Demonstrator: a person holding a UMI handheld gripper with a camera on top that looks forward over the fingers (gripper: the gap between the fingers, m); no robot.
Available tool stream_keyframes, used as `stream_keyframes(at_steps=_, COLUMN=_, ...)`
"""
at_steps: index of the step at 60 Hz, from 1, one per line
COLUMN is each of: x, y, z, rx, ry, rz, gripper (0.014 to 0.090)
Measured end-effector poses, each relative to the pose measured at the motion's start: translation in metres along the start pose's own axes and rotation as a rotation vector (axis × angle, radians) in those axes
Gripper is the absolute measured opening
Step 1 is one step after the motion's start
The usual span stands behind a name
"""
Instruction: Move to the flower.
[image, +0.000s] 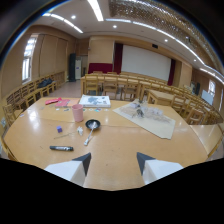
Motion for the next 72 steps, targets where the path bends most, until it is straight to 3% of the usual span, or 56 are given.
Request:
stream_keyframes(at_steps=3, x=-0.007, y=-0.017, z=-0.007, rx=-0.006, ry=0.002, rz=-0.002, gripper=0.0864)
stream_keyframes(at_steps=19, x=-0.022, y=0.004, z=-0.023, rx=-0.031, ry=0.048, rz=-0.009, gripper=0.0865)
stream_keyframes(at_steps=35, x=-0.102, y=0.016, z=-0.037, rx=-0.044, ry=0.055, rz=-0.025, gripper=0.0865)
stream_keyframes(at_steps=44, x=-0.155, y=0.009, z=-0.028, rx=-0.055, ry=0.015, rz=-0.017, gripper=0.0864)
stream_keyframes(at_steps=57, x=-0.196, y=-0.007, z=0.023, rx=-0.067, ry=-0.018, rz=-0.032, gripper=0.0864)
stream_keyframes(at_steps=72, x=-0.216, y=-0.022, z=0.139, rx=-0.124, ry=-0.05, rz=-0.035, gripper=0.0861)
